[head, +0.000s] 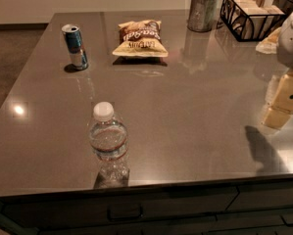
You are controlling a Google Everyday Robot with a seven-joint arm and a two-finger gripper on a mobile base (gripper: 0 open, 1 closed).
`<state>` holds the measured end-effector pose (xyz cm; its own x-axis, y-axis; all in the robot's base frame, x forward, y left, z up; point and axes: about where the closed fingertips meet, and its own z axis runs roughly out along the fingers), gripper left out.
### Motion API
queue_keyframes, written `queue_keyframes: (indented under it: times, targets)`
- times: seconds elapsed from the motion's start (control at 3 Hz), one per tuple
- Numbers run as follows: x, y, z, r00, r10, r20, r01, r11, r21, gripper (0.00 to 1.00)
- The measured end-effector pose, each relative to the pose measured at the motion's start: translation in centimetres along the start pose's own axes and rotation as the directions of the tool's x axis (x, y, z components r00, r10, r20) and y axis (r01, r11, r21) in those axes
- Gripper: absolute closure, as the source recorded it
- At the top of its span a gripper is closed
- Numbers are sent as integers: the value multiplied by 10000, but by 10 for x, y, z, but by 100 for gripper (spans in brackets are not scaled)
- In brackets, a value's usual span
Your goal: Knock water bottle over
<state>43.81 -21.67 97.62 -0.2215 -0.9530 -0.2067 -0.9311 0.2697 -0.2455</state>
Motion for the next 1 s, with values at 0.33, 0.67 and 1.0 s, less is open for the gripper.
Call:
queue_keyframes:
  times: [0.33,0.67,1.0]
  targets:
    - [0,0,0,10000,0,1,0,10000,2,0]
    - [-9,5,2,9991,-113,415,121,9998,-186,0]
    - [-47,27,13,9849,-625,1614,764,9938,-814,0]
